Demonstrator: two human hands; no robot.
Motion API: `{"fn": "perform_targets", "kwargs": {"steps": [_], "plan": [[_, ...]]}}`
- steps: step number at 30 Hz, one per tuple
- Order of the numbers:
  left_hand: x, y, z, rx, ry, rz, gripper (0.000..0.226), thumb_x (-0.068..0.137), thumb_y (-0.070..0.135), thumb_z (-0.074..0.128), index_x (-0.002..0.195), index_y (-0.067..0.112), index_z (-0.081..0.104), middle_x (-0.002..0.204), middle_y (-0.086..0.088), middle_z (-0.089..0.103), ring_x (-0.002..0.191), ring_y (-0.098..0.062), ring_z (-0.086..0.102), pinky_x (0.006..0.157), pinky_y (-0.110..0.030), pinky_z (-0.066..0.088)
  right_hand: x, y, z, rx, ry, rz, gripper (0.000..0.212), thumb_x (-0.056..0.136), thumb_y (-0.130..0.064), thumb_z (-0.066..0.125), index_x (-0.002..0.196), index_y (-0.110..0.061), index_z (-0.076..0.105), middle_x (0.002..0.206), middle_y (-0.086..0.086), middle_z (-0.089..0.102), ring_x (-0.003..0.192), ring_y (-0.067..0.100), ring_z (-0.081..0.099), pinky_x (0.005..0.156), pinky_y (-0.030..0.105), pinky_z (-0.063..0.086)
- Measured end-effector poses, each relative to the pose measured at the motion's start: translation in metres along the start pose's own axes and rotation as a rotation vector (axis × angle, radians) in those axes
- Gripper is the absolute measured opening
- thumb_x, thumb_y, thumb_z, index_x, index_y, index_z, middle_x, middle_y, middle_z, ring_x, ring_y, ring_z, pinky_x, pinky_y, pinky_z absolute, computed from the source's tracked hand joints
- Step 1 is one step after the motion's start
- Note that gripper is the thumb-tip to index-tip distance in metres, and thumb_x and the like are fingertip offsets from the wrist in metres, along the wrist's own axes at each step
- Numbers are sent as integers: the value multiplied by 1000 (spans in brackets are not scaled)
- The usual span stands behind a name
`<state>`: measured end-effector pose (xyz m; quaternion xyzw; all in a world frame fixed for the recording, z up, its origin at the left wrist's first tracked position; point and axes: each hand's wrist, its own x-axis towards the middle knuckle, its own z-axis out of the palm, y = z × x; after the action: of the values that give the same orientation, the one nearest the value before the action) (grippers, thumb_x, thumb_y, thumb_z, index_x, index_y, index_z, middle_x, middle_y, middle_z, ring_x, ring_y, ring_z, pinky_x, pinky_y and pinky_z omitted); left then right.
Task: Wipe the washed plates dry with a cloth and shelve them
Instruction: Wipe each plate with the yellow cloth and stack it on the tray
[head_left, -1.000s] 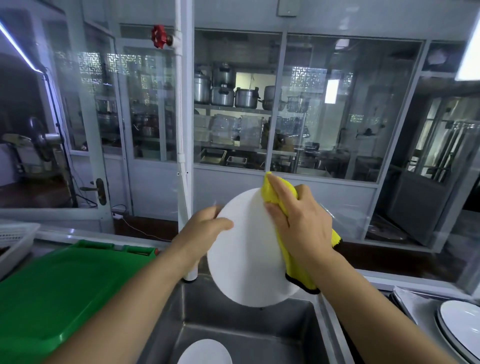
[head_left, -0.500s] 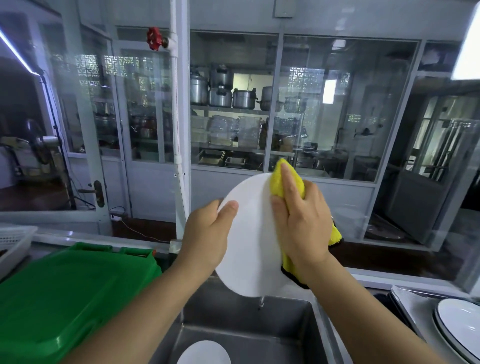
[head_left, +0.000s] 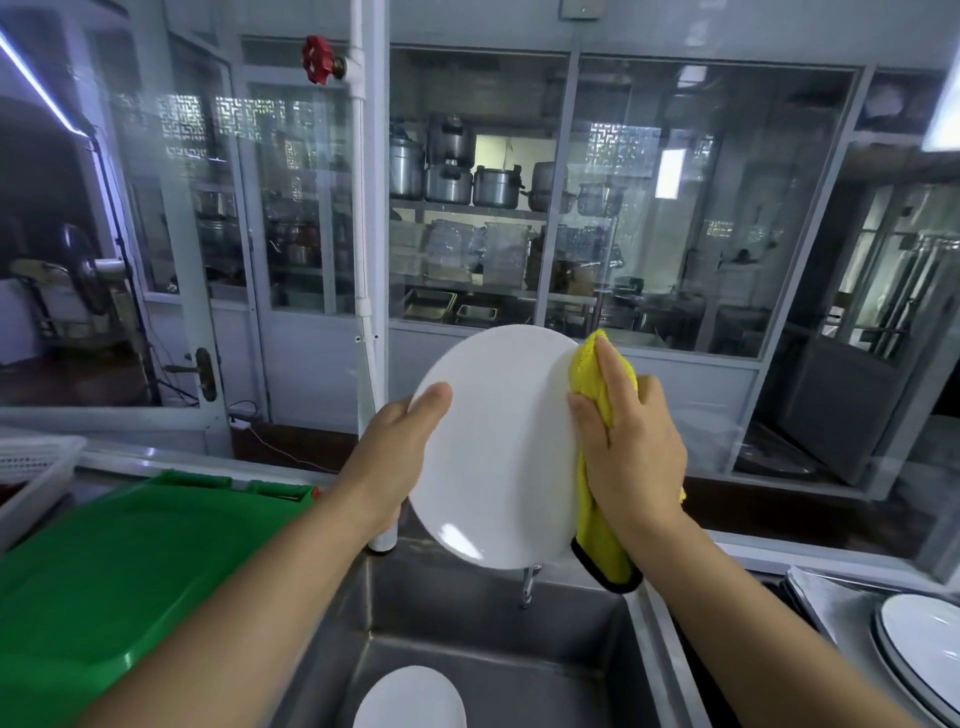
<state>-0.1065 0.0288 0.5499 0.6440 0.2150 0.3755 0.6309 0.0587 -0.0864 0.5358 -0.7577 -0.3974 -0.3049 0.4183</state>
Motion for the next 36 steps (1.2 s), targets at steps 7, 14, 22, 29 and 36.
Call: {"fn": "perform_targets", "kwargs": {"steps": [7, 14, 22, 29, 36], "plan": [[-6, -7, 17, -80, 38, 53, 38, 98, 44, 35, 87, 24, 66, 75, 12, 74, 77, -5, 69, 65, -21, 52, 15, -13, 6, -383, 86, -450, 53, 97, -42, 38, 145, -21, 38, 130, 11, 35, 104, 33, 38, 84, 44, 33], [-4, -6, 19, -123, 62, 92, 38, 99, 41, 36, 85, 23, 67, 77, 10, 74, 77, -7, 70, 71, -26, 52, 12, -23, 8, -360, 127, -313, 57, 94, -36, 42, 145, -12, 37, 125, 8, 34, 102, 30, 34, 84, 40, 27], [4, -8, 20, -259, 173, 73, 42, 97, 42, 41, 79, 17, 69, 71, 0, 73, 71, -17, 69, 67, -32, 53, -49, -48, 25, -294, 1, -646, 58, 89, -33, 56, 141, -11, 43, 118, 4, 49, 89, 29, 46, 71, 41, 38], [2, -7, 15, -316, 201, 55, 33, 98, 43, 40, 86, 24, 64, 72, 8, 73, 75, -15, 69, 69, -31, 52, -73, -14, 27, -224, -27, -806, 50, 88, -25, 56, 136, -21, 47, 117, 3, 56, 90, 28, 50, 74, 40, 39], [4, -7, 1, -177, 160, 57, 38, 97, 46, 40, 79, 28, 67, 73, 10, 73, 84, -18, 66, 80, -36, 52, -39, 35, 12, -337, 63, -669, 50, 88, -26, 51, 137, -26, 40, 120, 9, 41, 97, 34, 43, 80, 46, 36]]}}
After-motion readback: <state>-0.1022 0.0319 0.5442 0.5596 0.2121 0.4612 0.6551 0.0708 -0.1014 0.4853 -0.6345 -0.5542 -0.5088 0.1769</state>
